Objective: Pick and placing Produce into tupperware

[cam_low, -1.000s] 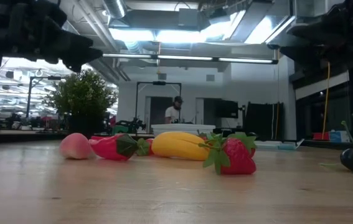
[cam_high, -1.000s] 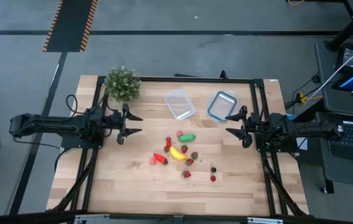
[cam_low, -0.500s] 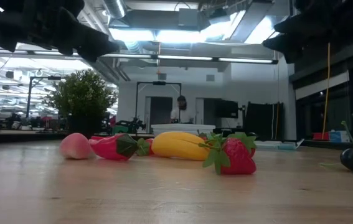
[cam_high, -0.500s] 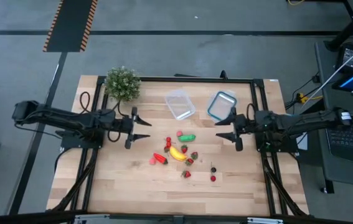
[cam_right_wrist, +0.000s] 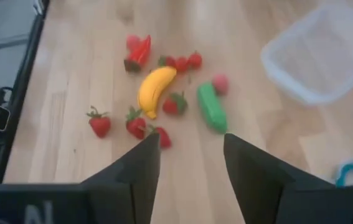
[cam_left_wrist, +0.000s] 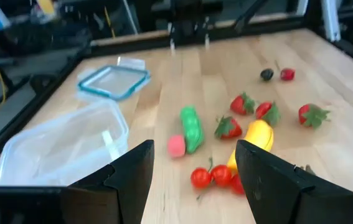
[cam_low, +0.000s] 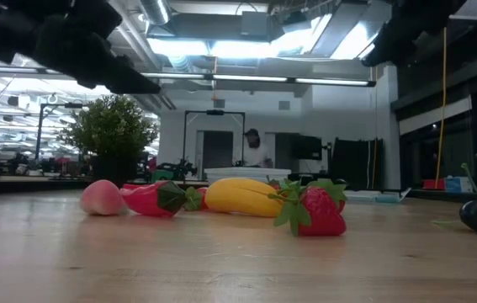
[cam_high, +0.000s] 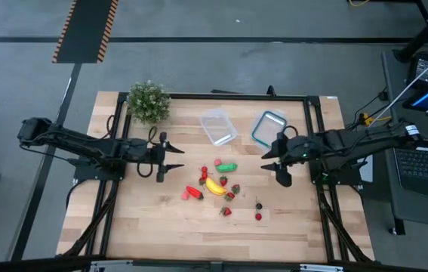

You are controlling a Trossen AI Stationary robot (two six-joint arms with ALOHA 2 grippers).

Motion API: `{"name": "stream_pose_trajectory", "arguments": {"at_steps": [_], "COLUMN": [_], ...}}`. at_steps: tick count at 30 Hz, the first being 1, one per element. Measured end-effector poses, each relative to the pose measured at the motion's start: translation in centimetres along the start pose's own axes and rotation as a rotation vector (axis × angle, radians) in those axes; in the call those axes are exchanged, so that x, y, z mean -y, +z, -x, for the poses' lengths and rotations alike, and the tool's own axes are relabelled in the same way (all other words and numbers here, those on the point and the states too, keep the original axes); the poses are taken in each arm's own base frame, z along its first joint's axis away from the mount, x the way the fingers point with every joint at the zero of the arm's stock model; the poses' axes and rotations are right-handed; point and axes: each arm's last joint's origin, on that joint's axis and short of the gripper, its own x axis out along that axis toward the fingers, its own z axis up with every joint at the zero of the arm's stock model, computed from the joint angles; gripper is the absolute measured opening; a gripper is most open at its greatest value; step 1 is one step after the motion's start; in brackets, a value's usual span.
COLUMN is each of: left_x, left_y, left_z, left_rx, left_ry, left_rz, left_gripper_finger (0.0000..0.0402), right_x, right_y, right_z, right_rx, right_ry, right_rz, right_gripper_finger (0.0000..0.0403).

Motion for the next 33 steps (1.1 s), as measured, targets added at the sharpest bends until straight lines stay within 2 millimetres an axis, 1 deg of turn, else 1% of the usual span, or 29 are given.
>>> {"name": "stream_pose_trajectory", "arguments": {"at_steps": [4, 6, 8, 11, 14, 18, 22, 27, 33], "left_x": [0.1, 0.2, 0.5, 0.9, 1.5, 2.3, 3.4, 4.5, 5.1], "left_y": [1.7, 2.7, 3.1, 2.9, 2.8, 2.5, 2.5, 2.3, 2.2], "left_z": [-0.2, -0.2, -0.1, -0.2, -0.6, -1.2, -1.7, -2.0, -2.2], "left_rx": [-0.073, -0.066, -0.071, -0.085, -0.097, -0.105, -0.090, -0.081, -0.079], "left_ry": [-0.019, -0.048, -0.066, -0.077, -0.051, -0.038, -0.057, -0.044, -0.041], "left_rz": [-0.014, -0.023, -0.025, -0.026, -0.045, -0.061, -0.042, -0.049, -0.034], "left_gripper_finger": [0.0220, 0.0220, 0.0220, 0.0220, 0.0220, 0.0220, 0.0220, 0.0220, 0.0220], "right_x": [-0.7, -1.1, -1.6, -2.3, -3.0, -4.0, -5.1, -6.7, -8.2], "right_y": [0.0, -0.2, -0.3, -0.6, -0.9, -0.5, -0.7, -1.6, -3.1], "right_z": [-1.4, -2.0, -2.5, -2.8, -3.1, -2.9, -2.9, -3.4, -5.0], "right_rx": [-0.058, -0.086, -0.109, -0.150, -0.198, -0.191, -0.210, -0.260, -0.340], "right_ry": [0.000, 0.001, 0.005, 0.008, 0.003, 0.033, 0.056, 0.073, 0.044], "right_rz": [-0.023, -0.036, -0.058, -0.096, -0.124, -0.129, -0.155, -0.171, -0.192], "right_gripper_finger": [0.0162, 0.0158, 0.0154, 0.0153, 0.0152, 0.0152, 0.0152, 0.0152, 0.0152]}}
